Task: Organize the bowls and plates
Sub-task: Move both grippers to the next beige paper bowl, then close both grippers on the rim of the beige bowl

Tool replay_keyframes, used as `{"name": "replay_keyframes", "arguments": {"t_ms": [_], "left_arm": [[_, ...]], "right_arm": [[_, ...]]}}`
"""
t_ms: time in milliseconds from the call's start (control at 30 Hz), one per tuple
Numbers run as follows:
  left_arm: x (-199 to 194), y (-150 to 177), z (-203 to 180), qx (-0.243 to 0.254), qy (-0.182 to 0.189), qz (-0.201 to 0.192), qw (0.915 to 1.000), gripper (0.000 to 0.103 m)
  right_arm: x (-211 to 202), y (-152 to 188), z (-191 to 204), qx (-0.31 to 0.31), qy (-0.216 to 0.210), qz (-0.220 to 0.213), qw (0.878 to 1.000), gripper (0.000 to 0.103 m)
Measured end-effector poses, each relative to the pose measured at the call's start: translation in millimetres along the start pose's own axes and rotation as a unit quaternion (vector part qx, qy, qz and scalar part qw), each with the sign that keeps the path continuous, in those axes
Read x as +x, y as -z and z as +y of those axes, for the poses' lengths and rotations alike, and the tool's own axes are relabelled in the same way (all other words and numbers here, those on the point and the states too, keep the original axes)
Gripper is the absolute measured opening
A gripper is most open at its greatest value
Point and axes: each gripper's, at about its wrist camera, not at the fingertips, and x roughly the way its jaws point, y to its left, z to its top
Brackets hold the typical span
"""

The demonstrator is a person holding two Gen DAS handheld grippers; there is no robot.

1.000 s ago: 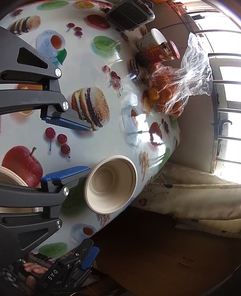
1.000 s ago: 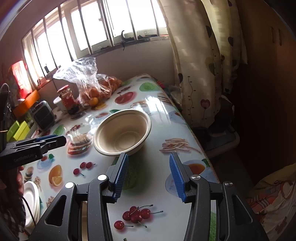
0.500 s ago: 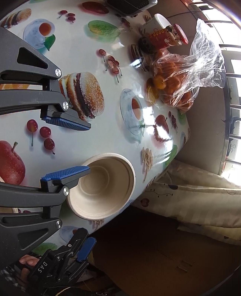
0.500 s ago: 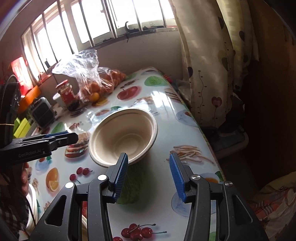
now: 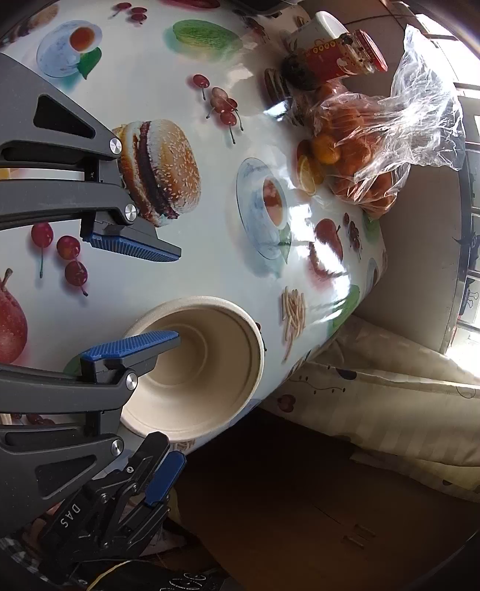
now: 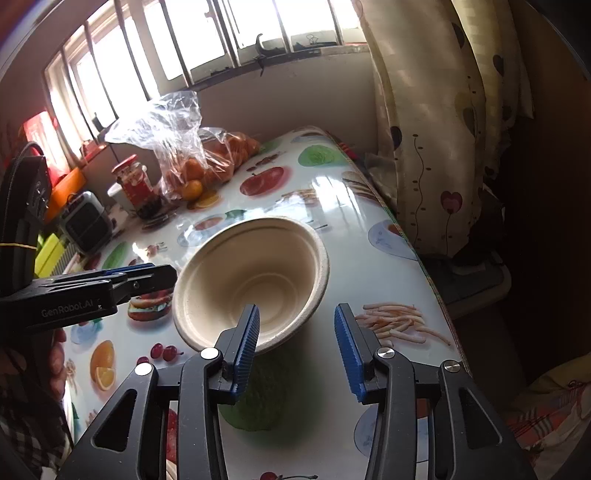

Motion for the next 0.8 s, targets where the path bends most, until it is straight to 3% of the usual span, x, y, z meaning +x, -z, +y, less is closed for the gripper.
{"name": "replay_keyframes", "arguments": {"t_ms": [133,300,667,800], "left_arm": [[3.7,-0.8,-2.1,0.003,-0.002,0.003,1.0,0.031],[7.8,-1.3,-2.5,-0.001,0.002,0.006,1.0,0.027],[17.8,-4.5,-1.8,-0.013,0.009,0.012,0.9998,0.024],[19.8,-4.8,-2.3,-0.01,0.008,0.011,0.9999,0.017]], "right_arm": [[3.6,-0.7,0.2,0.001,-0.001,0.002,1.0,0.036],[7.2,-1.6,0.5,0.001,0.001,0.005,1.0,0.03],[10.6,-1.9,0.3,0.002,0.002,0.006,1.0,0.025],[12.1,-2.1,-0.3,0.002,0.005,0.005,1.0,0.021]]}}
